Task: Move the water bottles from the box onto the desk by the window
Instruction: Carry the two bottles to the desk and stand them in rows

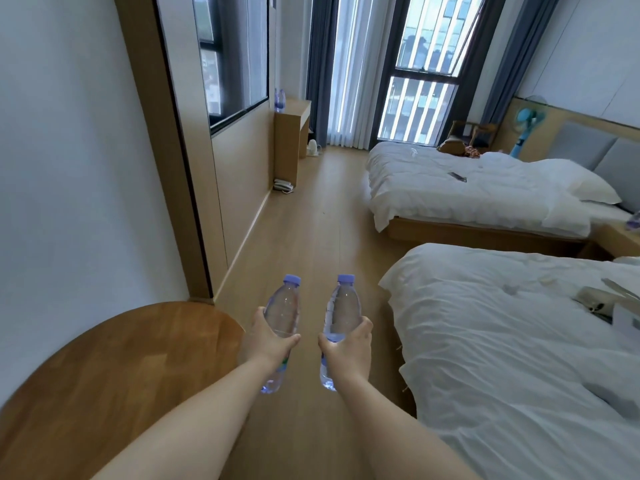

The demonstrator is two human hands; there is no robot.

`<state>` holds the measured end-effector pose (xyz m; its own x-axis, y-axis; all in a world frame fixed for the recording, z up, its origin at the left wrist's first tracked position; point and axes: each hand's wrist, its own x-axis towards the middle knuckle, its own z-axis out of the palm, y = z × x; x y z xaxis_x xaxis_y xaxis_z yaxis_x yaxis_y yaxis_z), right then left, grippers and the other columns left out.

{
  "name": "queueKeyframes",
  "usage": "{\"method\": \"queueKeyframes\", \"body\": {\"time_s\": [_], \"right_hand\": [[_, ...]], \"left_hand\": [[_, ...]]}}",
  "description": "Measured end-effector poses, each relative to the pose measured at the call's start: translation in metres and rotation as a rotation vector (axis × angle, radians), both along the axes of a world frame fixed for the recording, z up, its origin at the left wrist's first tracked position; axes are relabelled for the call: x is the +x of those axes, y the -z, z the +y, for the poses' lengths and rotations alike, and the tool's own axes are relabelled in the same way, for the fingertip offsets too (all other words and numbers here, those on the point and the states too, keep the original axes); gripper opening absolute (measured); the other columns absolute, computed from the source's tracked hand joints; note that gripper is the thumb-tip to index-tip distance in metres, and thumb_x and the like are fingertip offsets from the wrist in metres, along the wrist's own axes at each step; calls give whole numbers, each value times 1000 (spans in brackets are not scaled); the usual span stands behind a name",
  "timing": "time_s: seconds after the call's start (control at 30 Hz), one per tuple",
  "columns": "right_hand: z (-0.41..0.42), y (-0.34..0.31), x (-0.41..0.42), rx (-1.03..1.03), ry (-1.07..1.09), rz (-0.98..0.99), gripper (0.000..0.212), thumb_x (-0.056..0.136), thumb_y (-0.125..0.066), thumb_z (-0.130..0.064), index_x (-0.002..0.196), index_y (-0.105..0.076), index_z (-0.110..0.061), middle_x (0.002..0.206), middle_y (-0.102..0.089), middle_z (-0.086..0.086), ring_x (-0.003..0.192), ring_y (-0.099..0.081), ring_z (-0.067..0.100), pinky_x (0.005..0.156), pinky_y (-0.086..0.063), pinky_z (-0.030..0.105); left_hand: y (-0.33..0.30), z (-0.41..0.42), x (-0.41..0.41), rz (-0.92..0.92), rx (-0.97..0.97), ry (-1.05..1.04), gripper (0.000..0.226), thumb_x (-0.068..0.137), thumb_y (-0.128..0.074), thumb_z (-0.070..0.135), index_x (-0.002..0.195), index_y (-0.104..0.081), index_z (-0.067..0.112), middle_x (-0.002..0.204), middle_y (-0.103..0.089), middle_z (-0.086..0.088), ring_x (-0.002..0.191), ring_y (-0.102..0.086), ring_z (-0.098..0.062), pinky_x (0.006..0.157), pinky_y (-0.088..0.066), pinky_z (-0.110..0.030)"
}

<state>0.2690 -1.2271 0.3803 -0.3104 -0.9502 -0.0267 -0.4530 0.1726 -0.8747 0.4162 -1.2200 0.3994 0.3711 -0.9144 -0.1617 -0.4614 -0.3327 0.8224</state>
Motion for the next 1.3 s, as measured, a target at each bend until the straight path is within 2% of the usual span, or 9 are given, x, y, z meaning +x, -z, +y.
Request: {"method": "queueKeyframes", "body": {"time_s": [0.2,0.3,0.47,0.53,0.63,0.77,0.9,1.03,1.3], "right_hand": [[-130,-5,5,-13,6,-29,83,70,-81,-36,134,-30,-18,124,-47,1,111,-56,21,89,-55,41],[-198,-2,-2,-22,7,-24,83,71,-81,-35,136,-31,-16,126,-48,1,113,-55,21,91,-54,40],[-330,1,-32,-50,-24,-12,83,75,-80,-30,139,-30,-15,128,-47,1,115,-53,20,93,-52,35],[-385,-4,-48,-52,-35,5,82,76,-79,-30,140,-30,-13,127,-47,2,114,-53,20,92,-51,33],[-464,-18,-70,-60,-80,32,80,77,-78,-28,139,-30,-11,127,-47,2,113,-53,21,88,-49,30],[-562,-29,-83,-55,-88,33,80,76,-78,-29,138,-32,-9,127,-48,4,112,-53,23,89,-49,34],[-659,-28,-84,-56,-77,12,85,75,-78,-32,141,-30,-8,131,-46,5,117,-51,24,92,-48,35],[-767,-13,-73,-60,-73,26,83,75,-78,-31,139,-30,-9,132,-46,6,116,-51,25,93,-48,38],[-986,-23,-41,-57,-18,-26,82,73,-79,-30,137,-31,-11,126,-48,7,113,-54,27,93,-50,42]], "left_hand": [[-17,-132,-9,77,-28,11,76,71,-83,29,130,-38,12,120,-57,-7,101,-55,-24,75,-39,-27],[-14,-200,-19,73,-31,27,71,72,-82,26,127,-39,12,116,-56,-6,93,-54,-21,71,-37,-26],[1,-335,-48,190,-66,-4,71,68,-83,18,123,-37,13,112,-56,-10,91,-58,-26,78,-51,-37],[0,-390,-64,230,-63,-29,65,69,-82,16,114,-36,16,110,-57,-13,84,-59,-28,70,-52,-34],[-4,-468,-83,267,-47,-65,69,62,-82,26,113,-37,19,104,-60,-9,83,-64,-31,77,-55,-42],[-4,-565,-93,213,-24,-105,77,47,-76,43,110,-38,20,104,-60,-5,88,-64,-29,82,-54,-44],[-5,-656,-94,163,-15,-133,70,59,-82,36,112,-39,19,104,-61,-4,90,-63,-28,84,-53,-40],[1,-762,-86,112,-27,-140,71,66,-82,35,120,-41,15,107,-60,-3,91,-61,-28,78,-49,-32],[-16,-987,-56,61,-46,-115,71,66,-82,37,120,-42,12,113,-61,-6,96,-62,-29,79,-49,-32]]}}
